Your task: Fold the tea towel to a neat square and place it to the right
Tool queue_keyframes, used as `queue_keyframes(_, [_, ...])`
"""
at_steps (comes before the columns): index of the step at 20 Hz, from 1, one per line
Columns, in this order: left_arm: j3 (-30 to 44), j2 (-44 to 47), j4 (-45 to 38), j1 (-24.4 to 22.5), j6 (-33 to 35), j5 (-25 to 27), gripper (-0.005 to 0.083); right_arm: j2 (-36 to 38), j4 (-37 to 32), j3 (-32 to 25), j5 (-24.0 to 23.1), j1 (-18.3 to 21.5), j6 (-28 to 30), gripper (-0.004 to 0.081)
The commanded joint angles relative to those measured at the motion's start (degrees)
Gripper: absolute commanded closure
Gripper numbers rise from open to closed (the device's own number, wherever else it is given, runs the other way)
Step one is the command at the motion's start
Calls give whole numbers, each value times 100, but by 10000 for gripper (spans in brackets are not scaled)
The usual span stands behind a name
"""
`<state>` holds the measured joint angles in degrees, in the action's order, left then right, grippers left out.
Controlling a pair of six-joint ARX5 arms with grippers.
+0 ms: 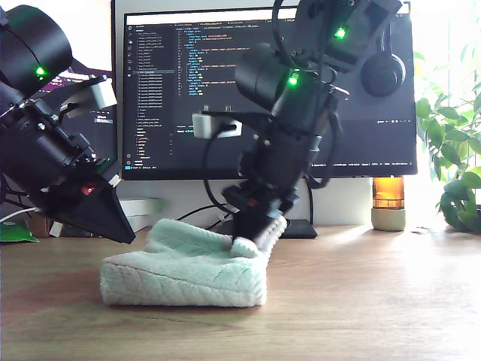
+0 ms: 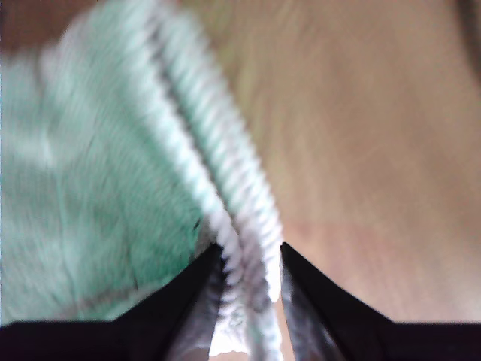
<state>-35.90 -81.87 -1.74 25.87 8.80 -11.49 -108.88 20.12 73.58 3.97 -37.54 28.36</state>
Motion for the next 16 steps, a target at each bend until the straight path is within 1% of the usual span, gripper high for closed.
queue_keyframes(1, [20,-33,-35,11,20,-7,660,-68,-85,304,-7,4,-50,552])
queue_keyframes(5, [20,-33,52,13,17,-7,660,-68,343,748,-9,7,-48,553])
queue_keyframes(7, [20,-33,46,11,17,-7,660,-68,520,881,-11,7,-39,553])
queue_keyframes(11, [20,-31,46,13,-37,-11,661,-68,662,940,-59,7,-50,549])
queue_keyframes(13, [20,-22,44,13,-92,-76,687,-66,695,949,-111,7,-197,565])
queue_keyframes(14, [20,-11,35,13,-92,-160,728,-66,787,973,-90,7,-328,619])
queue_keyframes(15, [20,26,35,13,-90,-181,769,-66,868,979,-28,7,-376,713])
queue_keyframes(16, [20,63,31,15,-90,-181,795,-66,955,979,66,7,-457,789])
